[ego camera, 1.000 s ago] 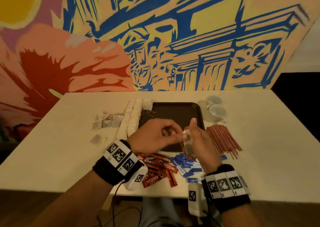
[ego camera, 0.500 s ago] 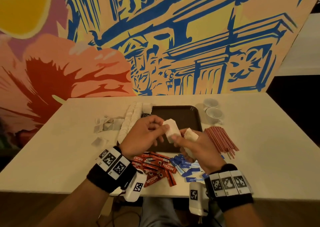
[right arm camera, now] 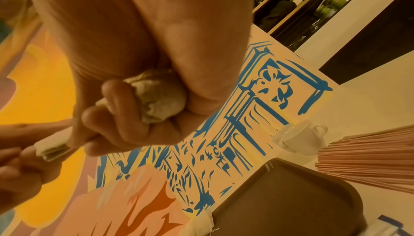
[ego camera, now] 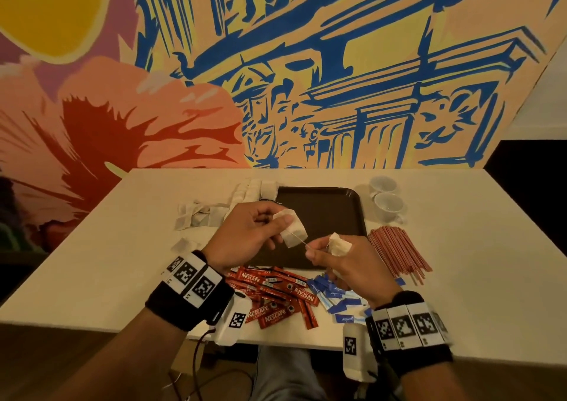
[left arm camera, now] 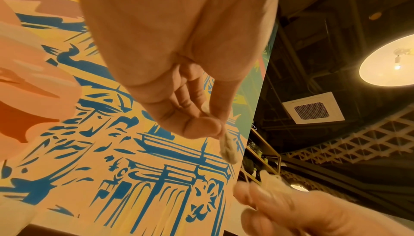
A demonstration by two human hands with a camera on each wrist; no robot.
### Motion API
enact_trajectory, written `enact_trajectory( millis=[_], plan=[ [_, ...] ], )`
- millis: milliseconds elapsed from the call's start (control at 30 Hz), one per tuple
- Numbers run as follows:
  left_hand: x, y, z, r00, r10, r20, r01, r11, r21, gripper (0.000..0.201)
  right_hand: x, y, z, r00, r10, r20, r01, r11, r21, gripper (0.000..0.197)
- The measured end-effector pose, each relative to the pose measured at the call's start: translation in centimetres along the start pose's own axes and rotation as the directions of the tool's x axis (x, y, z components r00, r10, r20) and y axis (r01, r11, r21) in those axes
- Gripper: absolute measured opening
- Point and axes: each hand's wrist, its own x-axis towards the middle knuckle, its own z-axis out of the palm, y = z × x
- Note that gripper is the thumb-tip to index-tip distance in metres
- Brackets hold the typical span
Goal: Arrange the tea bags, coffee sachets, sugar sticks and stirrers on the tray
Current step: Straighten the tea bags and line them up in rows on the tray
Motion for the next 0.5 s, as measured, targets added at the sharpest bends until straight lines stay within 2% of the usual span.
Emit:
enact_trajectory(
  millis=[200,300,400,500],
  plan=[
    [1.6,0.1,-2.6,0.995,0.013,-0.095,-0.024,0.992,-0.121,0.018,1.1,1.4,-0.3,0.992,0.097,-0.085,-0.092,0.994,0.059,0.014],
    [3.2,0.4,-4.6,0.987,0.024,-0.158,-0.045,0.991,-0.129,0.016,2.0,2.0,-0.1,0.968,0.201,-0.151,-0.18,0.973,0.143,0.019],
    [5.2,-0.6,-6.9,0.982,-0.011,-0.187,-0.004,0.997,-0.08,0.011,2.8,2.6,0.1,0.928,0.343,-0.141,-0.283,0.901,0.329,0.022],
    [7.1,-4.0,-8.4,0.971,-0.13,-0.198,0.123,0.991,-0.048,0.008,3.3,3.1,0.0,0.913,0.406,-0.046,-0.32,0.781,0.536,0.02]
  ],
)
